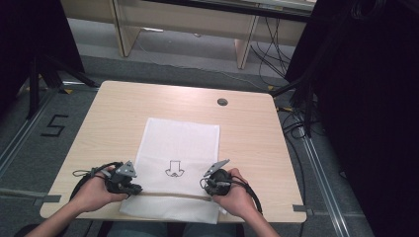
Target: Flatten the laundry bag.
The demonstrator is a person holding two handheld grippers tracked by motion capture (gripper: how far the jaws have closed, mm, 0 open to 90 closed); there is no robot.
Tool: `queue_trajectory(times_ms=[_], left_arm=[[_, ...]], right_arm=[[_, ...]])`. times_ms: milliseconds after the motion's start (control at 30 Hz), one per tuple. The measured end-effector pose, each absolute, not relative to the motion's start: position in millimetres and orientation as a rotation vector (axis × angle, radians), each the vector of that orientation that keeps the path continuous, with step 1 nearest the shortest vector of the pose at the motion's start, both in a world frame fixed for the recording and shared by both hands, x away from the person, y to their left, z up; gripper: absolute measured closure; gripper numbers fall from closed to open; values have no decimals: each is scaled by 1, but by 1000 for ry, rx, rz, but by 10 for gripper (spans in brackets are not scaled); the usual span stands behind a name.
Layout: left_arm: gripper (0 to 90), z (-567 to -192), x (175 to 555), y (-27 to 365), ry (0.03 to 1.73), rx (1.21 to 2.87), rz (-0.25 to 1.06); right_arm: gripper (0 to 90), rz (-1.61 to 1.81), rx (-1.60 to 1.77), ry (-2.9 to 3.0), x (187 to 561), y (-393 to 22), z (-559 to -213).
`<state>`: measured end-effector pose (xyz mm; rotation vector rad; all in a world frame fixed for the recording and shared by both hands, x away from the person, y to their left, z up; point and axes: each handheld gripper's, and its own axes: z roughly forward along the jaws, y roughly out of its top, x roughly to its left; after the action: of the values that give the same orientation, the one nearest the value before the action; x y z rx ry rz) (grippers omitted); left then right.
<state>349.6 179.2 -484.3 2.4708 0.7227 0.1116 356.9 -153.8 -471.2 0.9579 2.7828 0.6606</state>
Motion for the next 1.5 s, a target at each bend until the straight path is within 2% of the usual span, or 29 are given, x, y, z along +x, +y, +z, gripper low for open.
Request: queue_trajectory(times_ms=[200, 267, 367, 400, 467, 533, 567, 733, 1167, 1267, 1333, 1500], left_arm=[[843, -490, 354, 171, 719, 2492, 106], [843, -493, 353, 169, 753, 2448, 98], [843, -491, 356, 169, 720, 2485, 100], [842, -493, 355, 166, 761, 2442, 96], [842, -492, 359, 166, 718, 2484, 108], [842, -493, 358, 163, 758, 2440, 107], [842, -492, 362, 165, 719, 2484, 114], [841, -492, 368, 162, 723, 2476, 125], [829, -494, 369, 162, 722, 2461, 144], [824, -493, 370, 165, 712, 2441, 162], [805, -493, 369, 164, 786, 2340, 184], [775, -489, 371, 168, 800, 2254, 215]], right_arm=[[900, 602, 971, 2776, 367, -154, -478], [900, 592, 978, 2772, 369, -155, -480], [900, 587, 994, 2769, 372, -156, -481], [900, 579, 988, 2765, 375, -157, -483], [900, 575, 1006, 2757, 376, -157, -483], [900, 565, 994, 2750, 378, -158, -483], [900, 565, 994, 2750, 378, -158, -483], [900, 551, 1022, 2711, 384, -161, -483], [898, 611, 1085, 2655, 389, -164, -486], [866, 658, 1116, 2622, 387, -168, -483], [829, 754, 1125, 2541, 385, -175, -475], [789, 802, 1169, 2486, 378, -191, -466]])
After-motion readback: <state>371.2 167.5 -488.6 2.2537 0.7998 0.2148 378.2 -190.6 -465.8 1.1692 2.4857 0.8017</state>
